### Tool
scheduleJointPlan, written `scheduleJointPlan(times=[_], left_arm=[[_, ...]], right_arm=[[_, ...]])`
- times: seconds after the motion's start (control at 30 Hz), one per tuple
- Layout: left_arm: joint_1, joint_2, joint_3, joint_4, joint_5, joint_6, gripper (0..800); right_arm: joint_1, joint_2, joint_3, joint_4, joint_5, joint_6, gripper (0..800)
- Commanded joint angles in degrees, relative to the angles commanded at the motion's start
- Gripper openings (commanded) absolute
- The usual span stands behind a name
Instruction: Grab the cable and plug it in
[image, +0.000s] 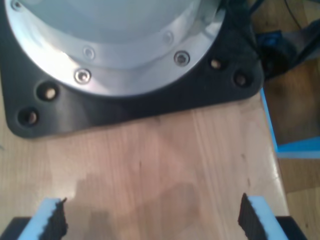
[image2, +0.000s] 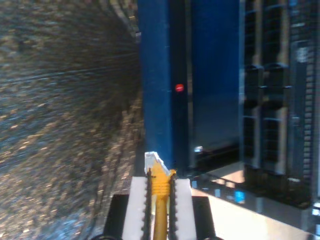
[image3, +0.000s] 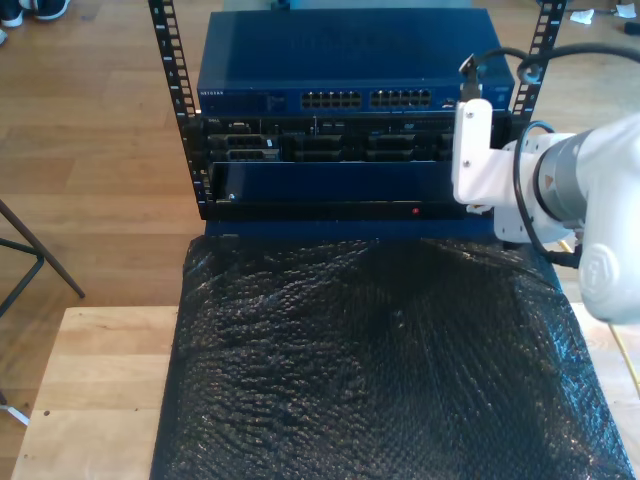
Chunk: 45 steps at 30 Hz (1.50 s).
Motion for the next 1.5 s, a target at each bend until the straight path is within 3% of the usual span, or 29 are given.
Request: scheduleJointPlan(times=[0.23, 0.53, 0.73, 0.9, 1.1, 1.5], left_arm=[[0.0, 0.0, -0.1, -0.8, 0.1, 0.1, 800], [0.0, 0.0, -0.1, -0.8, 0.1, 0.1, 800], [0.0, 0.0, -0.1, -0.8, 0.1, 0.1, 800], [0.0, 0.0, -0.1, -0.8, 0.1, 0.1, 800], [0.0, 0.0, -0.1, -0.8, 0.1, 0.1, 800], [0.0, 0.0, -0.1, -0.8, 0.1, 0.1, 800]], right_arm=[[0.1, 0.4, 2.8, -3.6, -9.0, 0.0, 1], [3.8, 7.3, 2.8, -6.3, -22.5, -0.1, 1], [5.8, 16.3, 0.4, -6.2, -34.6, -0.3, 1], [5.7, 22.5, -3.2, -6.2, -36.8, -0.3, 1], [5.2, 24.5, -3.8, -6.2, -46.2, -4.6, 1], [5.0, 24.8, -5.3, -6.1, -49.6, -6.1, 0]])
